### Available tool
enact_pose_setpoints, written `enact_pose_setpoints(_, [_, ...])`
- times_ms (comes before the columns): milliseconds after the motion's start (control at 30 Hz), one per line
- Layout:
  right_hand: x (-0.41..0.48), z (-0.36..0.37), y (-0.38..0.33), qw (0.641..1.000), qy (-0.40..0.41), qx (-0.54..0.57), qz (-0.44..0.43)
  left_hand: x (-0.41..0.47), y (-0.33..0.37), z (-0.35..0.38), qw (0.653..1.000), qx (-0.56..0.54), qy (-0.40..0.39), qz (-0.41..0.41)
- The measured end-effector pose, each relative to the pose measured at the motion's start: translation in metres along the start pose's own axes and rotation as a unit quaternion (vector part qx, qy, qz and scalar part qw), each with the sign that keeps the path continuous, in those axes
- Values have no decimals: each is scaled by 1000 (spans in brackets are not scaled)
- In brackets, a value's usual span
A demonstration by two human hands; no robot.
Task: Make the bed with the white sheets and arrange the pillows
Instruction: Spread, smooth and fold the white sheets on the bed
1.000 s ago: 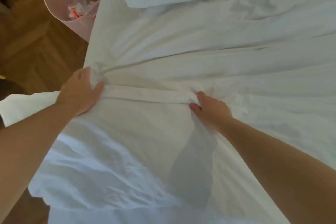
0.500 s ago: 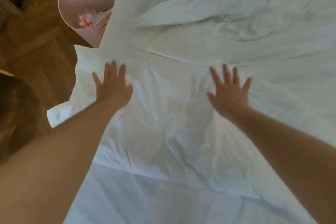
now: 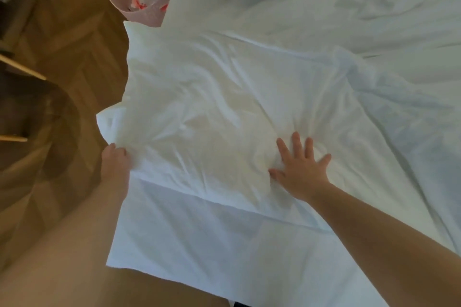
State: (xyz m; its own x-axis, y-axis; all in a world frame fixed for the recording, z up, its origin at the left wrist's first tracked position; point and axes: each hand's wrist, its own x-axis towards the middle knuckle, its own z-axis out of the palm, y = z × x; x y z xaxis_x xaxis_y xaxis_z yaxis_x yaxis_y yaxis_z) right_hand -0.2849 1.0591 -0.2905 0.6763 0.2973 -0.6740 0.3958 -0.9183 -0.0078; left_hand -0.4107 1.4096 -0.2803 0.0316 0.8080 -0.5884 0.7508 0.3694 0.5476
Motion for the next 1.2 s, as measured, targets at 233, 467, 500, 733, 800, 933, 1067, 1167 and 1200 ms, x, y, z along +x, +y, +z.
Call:
enact_pose_setpoints(233, [-1,-15,-57,986,36,115,-115,-1,25,-10,967,149,-169,119])
enact_pose_setpoints(467, [9,-19,-88,990,-46,70,-115,-4,29,-10,903,256,-248,240])
enact_pose_setpoints(500, [9,-18,-87,990,-53,69,-113,-3,26,-11,902,262,-244,240])
enact_pose_setpoints(733, [-3,-30,-87,973,58,125,-187,51,40,-108,871,416,1,259])
enact_pose_setpoints(800, [-3,-27,-86,978,30,78,-192,58,23,-104,863,440,-13,249])
enact_pose_setpoints(933, [-3,-14,-80,985,-17,11,-169,35,2,-62,866,436,11,244])
enact_pose_setpoints(1067, [-10,-10,-65,990,-20,30,-138,-23,-2,-14,807,463,-17,366])
enact_pose_setpoints(1167, [-25,-11,-28,995,-16,57,-84,-77,-5,30,748,499,-99,425])
enact_pose_setpoints(1200, [-32,-12,-10,996,-14,61,-67,-98,-7,45,724,515,-129,440])
